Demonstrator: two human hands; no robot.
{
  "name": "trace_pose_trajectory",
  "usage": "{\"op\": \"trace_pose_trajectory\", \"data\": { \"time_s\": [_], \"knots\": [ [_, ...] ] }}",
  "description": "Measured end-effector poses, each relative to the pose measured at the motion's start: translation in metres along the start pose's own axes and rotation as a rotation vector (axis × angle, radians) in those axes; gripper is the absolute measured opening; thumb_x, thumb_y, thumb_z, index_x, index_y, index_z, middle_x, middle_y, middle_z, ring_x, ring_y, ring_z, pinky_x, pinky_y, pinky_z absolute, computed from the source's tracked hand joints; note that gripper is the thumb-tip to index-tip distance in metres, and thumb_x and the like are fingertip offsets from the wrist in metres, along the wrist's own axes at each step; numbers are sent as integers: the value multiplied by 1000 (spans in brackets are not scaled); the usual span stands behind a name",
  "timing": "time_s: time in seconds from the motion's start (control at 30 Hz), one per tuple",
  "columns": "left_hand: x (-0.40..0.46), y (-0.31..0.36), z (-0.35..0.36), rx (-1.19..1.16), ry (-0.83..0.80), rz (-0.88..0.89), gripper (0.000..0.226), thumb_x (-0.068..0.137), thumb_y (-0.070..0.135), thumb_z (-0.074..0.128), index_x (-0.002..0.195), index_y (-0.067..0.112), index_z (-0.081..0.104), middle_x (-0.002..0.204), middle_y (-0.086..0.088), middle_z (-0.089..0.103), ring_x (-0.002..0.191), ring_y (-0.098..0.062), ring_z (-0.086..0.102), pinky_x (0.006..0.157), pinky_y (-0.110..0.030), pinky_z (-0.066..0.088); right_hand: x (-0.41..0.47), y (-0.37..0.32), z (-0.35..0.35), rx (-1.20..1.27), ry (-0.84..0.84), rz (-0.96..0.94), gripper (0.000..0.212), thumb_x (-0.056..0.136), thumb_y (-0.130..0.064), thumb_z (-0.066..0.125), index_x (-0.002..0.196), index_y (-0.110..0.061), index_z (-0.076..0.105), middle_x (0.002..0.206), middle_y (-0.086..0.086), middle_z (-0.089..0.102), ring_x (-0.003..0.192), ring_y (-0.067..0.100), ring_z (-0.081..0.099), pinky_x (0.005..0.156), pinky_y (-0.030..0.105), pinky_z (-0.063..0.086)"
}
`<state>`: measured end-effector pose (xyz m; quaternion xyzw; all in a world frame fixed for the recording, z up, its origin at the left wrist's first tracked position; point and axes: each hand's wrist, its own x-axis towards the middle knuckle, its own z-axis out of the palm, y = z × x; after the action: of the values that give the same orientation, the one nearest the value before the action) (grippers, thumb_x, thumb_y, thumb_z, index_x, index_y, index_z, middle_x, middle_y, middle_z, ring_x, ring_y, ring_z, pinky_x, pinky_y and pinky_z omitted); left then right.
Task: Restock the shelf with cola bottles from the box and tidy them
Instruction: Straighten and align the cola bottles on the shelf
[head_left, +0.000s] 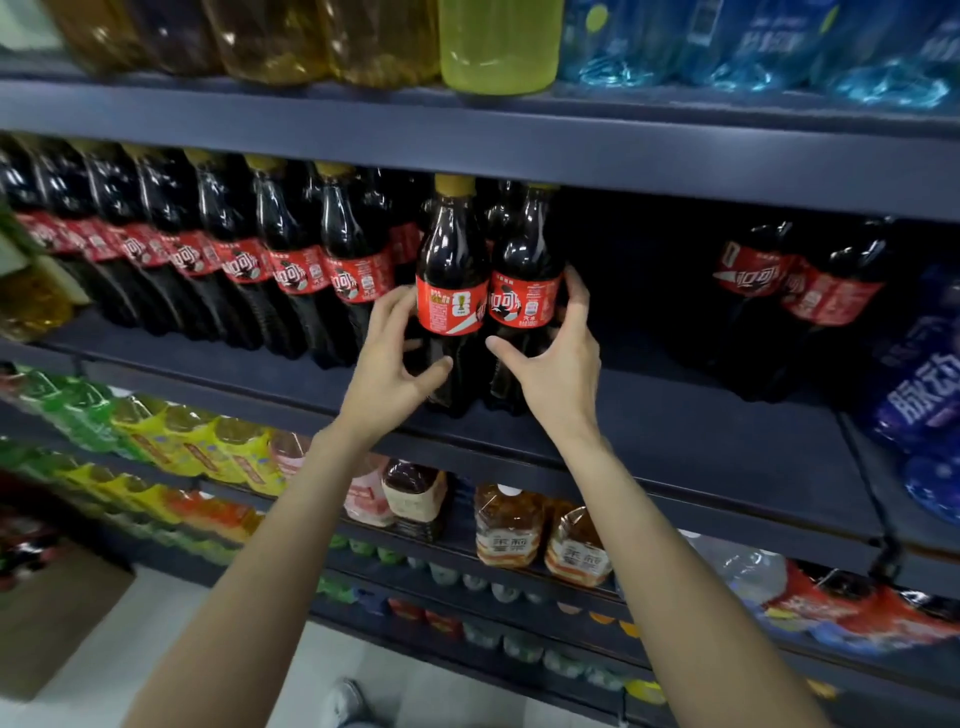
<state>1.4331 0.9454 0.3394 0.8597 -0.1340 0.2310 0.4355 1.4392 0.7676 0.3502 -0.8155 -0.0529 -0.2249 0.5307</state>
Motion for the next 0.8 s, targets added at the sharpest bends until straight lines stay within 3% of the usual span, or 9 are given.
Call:
{"op": "trace_pose_trajectory", "data": {
  "time_s": [0.13, 0.27, 0.37, 0.43, 0.5, 0.57, 0.63, 0.7, 0.8],
  "knots": [
    [-9, 32, 14, 166, 352, -37, 88, 77, 50, 67, 144, 7, 29, 136, -10, 36, 128, -22, 41, 96, -23, 40, -4, -3, 4, -47, 8, -57, 97, 68, -37, 82, 142, -34, 21, 130, -2, 57, 111, 19, 60, 88, 45, 52],
    [0, 59, 26, 254, 554, -150, 96, 64, 68, 70, 132, 5, 43, 127, -10, 45, 118, -21, 44, 84, -23, 40, -6, -4, 7, -75, 11, -93, 94, 70, -42, 80, 142, -34, 20, 125, -2, 59, 105, 19, 63, 81, 44, 54],
    [9, 58, 19, 230, 531, -131, 88, 64, 59, 77, 129, 9, 45, 119, -4, 48, 105, -13, 51, 79, -16, 41, -3, -1, 3, -52, 12, -82, 97, 69, -33, 82, 143, -32, 20, 127, 0, 58, 108, 19, 62, 86, 44, 53],
    [12, 52, 3, 161, 450, -108, 81, 66, 47, 80, 131, 15, 43, 113, 1, 51, 83, -1, 51, 72, -7, 39, -3, 2, 1, -34, 13, -85, 98, 68, -29, 83, 144, -29, 21, 130, 1, 57, 111, 19, 60, 88, 44, 53],
    [10, 41, -14, 137, 384, -70, 74, 74, 39, 78, 134, 18, 42, 105, 3, 58, 69, 2, 52, 71, -4, 38, -5, 3, 0, -19, 7, -92, 98, 68, -27, 83, 144, -28, 21, 131, 1, 56, 113, 18, 59, 90, 45, 52],
    [6, 30, -22, 182, 344, -17, 66, 83, 39, 69, 139, 17, 41, 103, 2, 59, 71, 4, 51, 71, -3, 38, -6, 2, 0, -10, -4, -104, 97, 69, -26, 83, 144, -28, 22, 133, 0, 54, 115, 18, 58, 91, 44, 52],
    [-4, 23, -16, 214, 348, 29, 68, 88, 42, 63, 144, 16, 34, 120, 0, 49, 80, 5, 50, 72, -5, 39, -8, 1, 1, -14, -19, -115, 96, 69, -25, 83, 144, -29, 23, 134, -2, 54, 114, 18, 58, 90, 43, 52],
    [-18, 18, 1, 230, 373, -6, 82, 83, 48, 66, 147, 17, 26, 131, -5, 38, 91, 0, 51, 73, -15, 46, -9, 0, 1, -16, -27, -117, 95, 70, -26, 82, 143, -30, 22, 134, -2, 53, 116, 19, 57, 90, 43, 51],
    [-30, 14, 26, 274, 416, -103, 102, 69, 53, 76, 147, 15, 22, 128, -11, 37, 94, -14, 53, 69, -24, 49, -9, 0, 1, -4, -29, -113, 95, 71, -25, 81, 145, -28, 21, 135, 0, 50, 119, 16, 53, 92, 35, 48]
  ]
}}
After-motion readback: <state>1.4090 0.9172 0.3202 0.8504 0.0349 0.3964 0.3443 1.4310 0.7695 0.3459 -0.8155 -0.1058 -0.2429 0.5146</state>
